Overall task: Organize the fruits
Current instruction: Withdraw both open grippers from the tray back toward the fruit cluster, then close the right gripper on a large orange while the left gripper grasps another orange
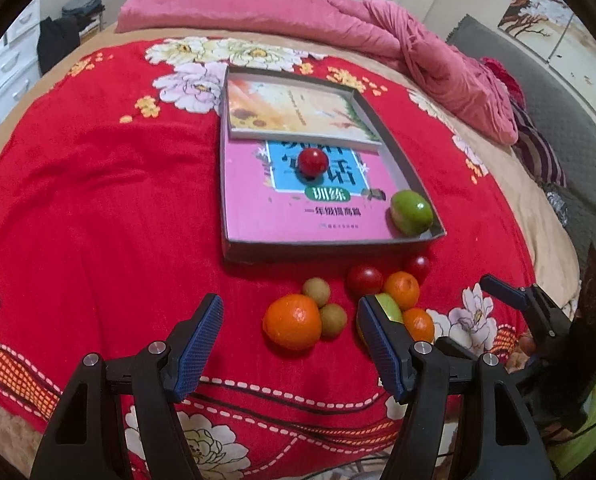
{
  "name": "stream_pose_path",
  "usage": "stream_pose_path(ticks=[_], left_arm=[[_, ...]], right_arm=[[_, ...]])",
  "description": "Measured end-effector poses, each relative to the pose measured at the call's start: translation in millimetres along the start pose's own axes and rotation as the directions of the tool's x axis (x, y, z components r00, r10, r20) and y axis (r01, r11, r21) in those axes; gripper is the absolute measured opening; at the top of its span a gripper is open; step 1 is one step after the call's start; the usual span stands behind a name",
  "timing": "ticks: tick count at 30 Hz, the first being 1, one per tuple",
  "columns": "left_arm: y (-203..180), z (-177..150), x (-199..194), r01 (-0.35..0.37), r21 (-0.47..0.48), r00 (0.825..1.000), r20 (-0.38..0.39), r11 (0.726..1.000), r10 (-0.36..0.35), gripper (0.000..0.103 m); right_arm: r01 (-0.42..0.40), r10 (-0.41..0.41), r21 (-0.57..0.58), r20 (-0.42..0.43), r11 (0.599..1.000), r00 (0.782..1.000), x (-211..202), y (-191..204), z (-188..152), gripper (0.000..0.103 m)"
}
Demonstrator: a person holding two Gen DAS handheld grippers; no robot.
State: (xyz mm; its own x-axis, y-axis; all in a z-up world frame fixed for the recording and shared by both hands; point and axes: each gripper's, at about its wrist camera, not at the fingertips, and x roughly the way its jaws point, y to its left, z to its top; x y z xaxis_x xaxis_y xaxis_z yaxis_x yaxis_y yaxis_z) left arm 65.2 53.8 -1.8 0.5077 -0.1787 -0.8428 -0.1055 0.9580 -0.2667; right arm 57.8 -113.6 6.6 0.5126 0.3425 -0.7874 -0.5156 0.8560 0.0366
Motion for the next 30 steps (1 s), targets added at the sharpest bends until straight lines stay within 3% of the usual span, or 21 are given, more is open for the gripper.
stream_pose_path(ticks=[15, 23, 26, 30], left_arm=[[6.1, -9.3, 25.8, -0.002, -0.029, 0.996, -0.091, 1.0, -0.001, 0.072], [12.1, -10.7, 37.5, 0.057, -0.086, 0.992, -0.107, 0.995, -0.066, 0.071], [16.0, -10.5, 41.9, 0.078, -0.11, 0.989, -0.116, 0.991, -0.091, 0.07], [19.4, -9.2, 47.0, 0.094, -0.133, 0.986, -0.125, 0.987, -0.111, 0.061]], right_arm=[[0.035, -0.041, -0.041, -0.169, 0.999, 0.985, 33.6, 0.2, -19.4, 0.102], [0.019, -0.022, -0.023, -0.185, 1.0, 0.982, 38.9, -2.6, -21.2, 0.1], [0.008, -0.011, -0.012, -0.192, 1.0, 0.981, 41.3, -4.0, -20.6, 0.095], [-0.015, 0.012, -0.017, -0.199, 1.0, 0.98, 44.2, -2.3, -21.0, 0.084]])
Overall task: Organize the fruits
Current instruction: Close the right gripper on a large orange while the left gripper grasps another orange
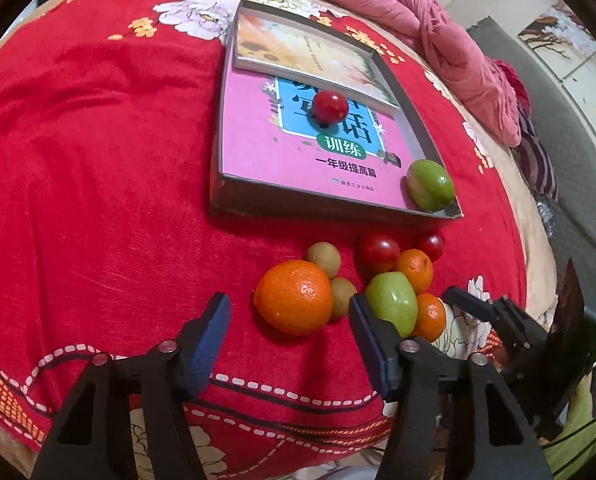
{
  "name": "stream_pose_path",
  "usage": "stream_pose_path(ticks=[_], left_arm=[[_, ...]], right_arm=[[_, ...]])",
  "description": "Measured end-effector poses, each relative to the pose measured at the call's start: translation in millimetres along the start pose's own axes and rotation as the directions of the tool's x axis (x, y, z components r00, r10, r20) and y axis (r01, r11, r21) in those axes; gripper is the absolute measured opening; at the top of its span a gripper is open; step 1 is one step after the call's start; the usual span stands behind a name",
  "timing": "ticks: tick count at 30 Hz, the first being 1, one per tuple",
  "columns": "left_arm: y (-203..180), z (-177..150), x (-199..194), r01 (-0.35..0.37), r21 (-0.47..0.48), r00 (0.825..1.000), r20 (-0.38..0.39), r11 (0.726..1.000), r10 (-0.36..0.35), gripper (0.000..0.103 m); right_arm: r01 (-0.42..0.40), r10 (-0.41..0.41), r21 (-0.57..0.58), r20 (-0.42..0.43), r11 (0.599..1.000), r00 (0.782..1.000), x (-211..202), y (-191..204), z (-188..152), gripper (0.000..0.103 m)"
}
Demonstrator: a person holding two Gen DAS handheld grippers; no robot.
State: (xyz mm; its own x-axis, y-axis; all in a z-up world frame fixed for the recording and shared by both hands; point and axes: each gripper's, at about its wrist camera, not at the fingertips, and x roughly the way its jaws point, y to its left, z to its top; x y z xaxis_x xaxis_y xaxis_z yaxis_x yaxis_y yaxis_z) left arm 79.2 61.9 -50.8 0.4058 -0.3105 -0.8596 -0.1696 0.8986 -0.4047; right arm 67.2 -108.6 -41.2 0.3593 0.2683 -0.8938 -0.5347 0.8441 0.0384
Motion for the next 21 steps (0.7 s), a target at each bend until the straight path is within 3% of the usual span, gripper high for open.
stream_pose_path(ticks=[9, 13, 21], left_arm=[[-1.1, 2.1, 9.4, 0.021, 0.003, 0.999, -0.025, 1.0, -0.021, 0.05], [0.1, 3.5, 13.5, 0.027, -0.003, 0.999, -0.031, 1.0, -0.027, 0.05], [2.6, 7.2, 21.1, 0.04, -0.007, 0.999, -0.035, 0.999, -0.04, 0.048]], right_arm=[[-0.032, 0.031, -0.064, -0.01, 0.997, 0.999, 7.4, 12.0, -2.1, 0.054], [-0.058, 0.057, -0.089, -0.013, 0.994, 0.998, 9.0, 15.7, -2.7, 0.042], [-0.057, 0.057, -0.046, -0.001, 0.997, 0.998, 2.1, 2.2, -0.2, 0.041]])
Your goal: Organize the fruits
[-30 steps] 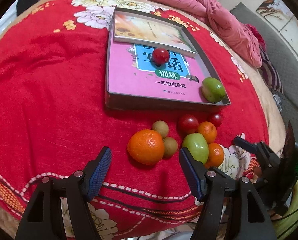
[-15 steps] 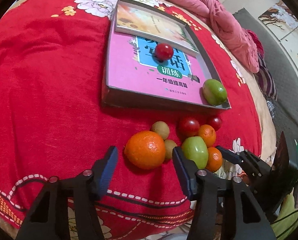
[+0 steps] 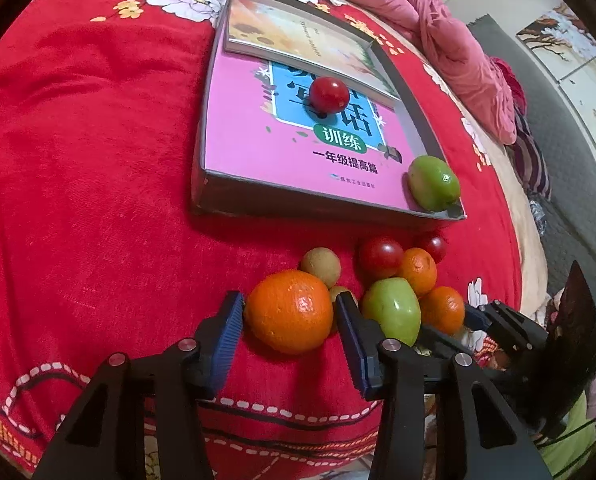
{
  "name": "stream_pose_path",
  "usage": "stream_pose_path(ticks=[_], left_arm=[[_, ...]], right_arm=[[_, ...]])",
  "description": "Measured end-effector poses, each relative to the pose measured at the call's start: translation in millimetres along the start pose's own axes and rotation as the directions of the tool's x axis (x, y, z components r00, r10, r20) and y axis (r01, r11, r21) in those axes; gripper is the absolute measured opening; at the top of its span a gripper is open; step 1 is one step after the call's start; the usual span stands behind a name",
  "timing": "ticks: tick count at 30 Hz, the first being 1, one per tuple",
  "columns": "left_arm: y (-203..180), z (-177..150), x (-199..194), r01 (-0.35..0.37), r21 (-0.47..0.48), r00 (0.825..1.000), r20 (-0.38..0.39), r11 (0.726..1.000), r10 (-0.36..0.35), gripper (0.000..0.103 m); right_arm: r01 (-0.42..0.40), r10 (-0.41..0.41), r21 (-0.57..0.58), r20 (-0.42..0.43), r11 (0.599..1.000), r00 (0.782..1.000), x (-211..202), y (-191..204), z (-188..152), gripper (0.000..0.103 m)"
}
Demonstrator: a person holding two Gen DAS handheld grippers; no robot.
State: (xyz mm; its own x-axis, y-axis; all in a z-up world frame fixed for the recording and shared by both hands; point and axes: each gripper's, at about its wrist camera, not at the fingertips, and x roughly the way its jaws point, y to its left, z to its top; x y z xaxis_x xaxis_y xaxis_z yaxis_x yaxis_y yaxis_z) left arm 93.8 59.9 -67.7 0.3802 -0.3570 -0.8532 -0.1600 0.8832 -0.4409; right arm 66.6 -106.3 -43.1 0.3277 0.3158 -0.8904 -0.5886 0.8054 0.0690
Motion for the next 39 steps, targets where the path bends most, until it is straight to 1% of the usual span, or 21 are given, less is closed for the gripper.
stream_pose_path(ticks=[7, 15, 21, 26, 33, 39], left_arm=[[2.7, 2.4, 2.7, 0.011, -0.011, 1.0, 0.002, 1.0, -0.011, 0.045], [0.2, 0.4, -1.7, 0.007, 0.005, 1.0, 0.018, 1.0, -0.007, 0.043], [-0.4, 1.1, -16.1, 0.009, 0.005, 0.999, 0.049, 1.0, -0.009, 0.043], [-7.3, 5.6, -36.3, -0.005, 0.026, 0.995, 0.1, 1.0, 0.002, 0.043], [-22.5, 8.6, -61.5, -0.027, 0.063, 0.987, 0.163, 0.998, 0.016, 0.043], [-33.4, 9.4, -71.5, -0.043, 0.085, 0.981, 0.191, 0.995, 0.026, 0.043]], right_arm=[[-0.009, 0.006, 0.091, 0.037, 0.996, 0.999, -8.5, -19.4, 4.4, 0.041], [-0.06, 0.042, 0.156, 0.112, 0.986, 0.993, -21.4, -30.8, 9.6, 0.041], [-0.094, 0.068, 0.144, 0.173, 0.985, 0.983, -31.0, -27.7, 13.6, 0.041], [-0.112, 0.083, 0.126, 0.217, 0.986, 0.973, -38.3, -23.8, 16.0, 0.041], [-0.119, 0.089, 0.105, 0.256, 0.987, 0.963, -45.8, -20.7, 19.4, 0.041], [-0.12, 0.093, 0.083, 0.274, 0.989, 0.957, -50.9, -17.1, 22.1, 0.041]])
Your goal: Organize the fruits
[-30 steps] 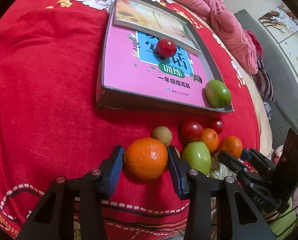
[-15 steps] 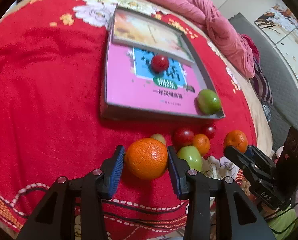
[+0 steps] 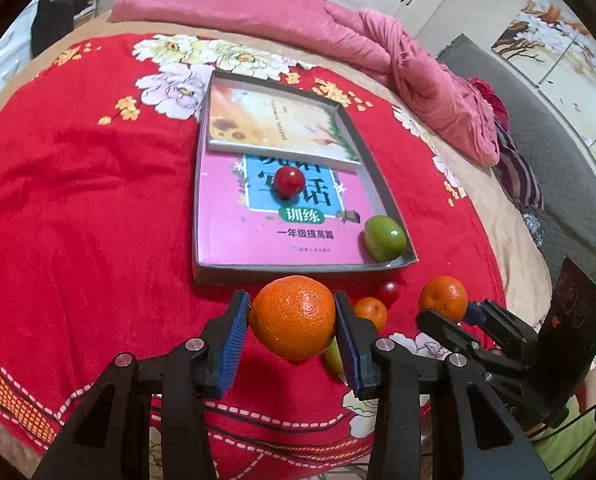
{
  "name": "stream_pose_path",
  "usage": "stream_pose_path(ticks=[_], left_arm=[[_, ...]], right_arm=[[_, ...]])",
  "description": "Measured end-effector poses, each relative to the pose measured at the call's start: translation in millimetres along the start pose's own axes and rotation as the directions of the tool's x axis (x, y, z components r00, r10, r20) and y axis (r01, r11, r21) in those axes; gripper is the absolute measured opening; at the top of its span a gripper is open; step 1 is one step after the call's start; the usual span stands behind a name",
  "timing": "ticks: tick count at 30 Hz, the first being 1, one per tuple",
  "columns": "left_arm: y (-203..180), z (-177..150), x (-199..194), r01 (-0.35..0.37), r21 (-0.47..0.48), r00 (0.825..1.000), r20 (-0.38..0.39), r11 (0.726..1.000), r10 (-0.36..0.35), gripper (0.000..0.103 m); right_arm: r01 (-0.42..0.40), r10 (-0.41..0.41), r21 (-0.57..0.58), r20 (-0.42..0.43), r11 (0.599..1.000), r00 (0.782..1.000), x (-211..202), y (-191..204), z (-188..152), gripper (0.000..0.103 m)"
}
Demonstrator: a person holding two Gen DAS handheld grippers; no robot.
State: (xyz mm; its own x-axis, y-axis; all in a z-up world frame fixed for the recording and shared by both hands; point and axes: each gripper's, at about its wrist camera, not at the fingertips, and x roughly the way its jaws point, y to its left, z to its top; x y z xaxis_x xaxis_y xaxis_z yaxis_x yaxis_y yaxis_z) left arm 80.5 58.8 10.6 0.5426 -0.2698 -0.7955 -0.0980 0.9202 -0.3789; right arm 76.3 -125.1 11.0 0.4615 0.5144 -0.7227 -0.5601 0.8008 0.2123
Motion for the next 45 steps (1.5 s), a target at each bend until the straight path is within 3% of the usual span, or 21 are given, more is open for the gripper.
stream_pose_path(ticks=[29, 45], left_arm=[[-14.2, 24.2, -9.4, -0.003, 0.016, 0.997, 0.071, 1.0, 0.002, 0.043], [-7.9, 38.2, 3.2, -0.046, 0.007, 0.995, 0.086, 0.999, 0.046, 0.043]], right_arm=[[-0.011, 0.014, -0.047, 0.073, 0.999, 0.997, -5.1, 7.7, 25.4, 0.041], [0.008, -0.002, -0.075, 0.084, 0.997, 0.996, 9.7, 8.1, 43.9, 0.041]])
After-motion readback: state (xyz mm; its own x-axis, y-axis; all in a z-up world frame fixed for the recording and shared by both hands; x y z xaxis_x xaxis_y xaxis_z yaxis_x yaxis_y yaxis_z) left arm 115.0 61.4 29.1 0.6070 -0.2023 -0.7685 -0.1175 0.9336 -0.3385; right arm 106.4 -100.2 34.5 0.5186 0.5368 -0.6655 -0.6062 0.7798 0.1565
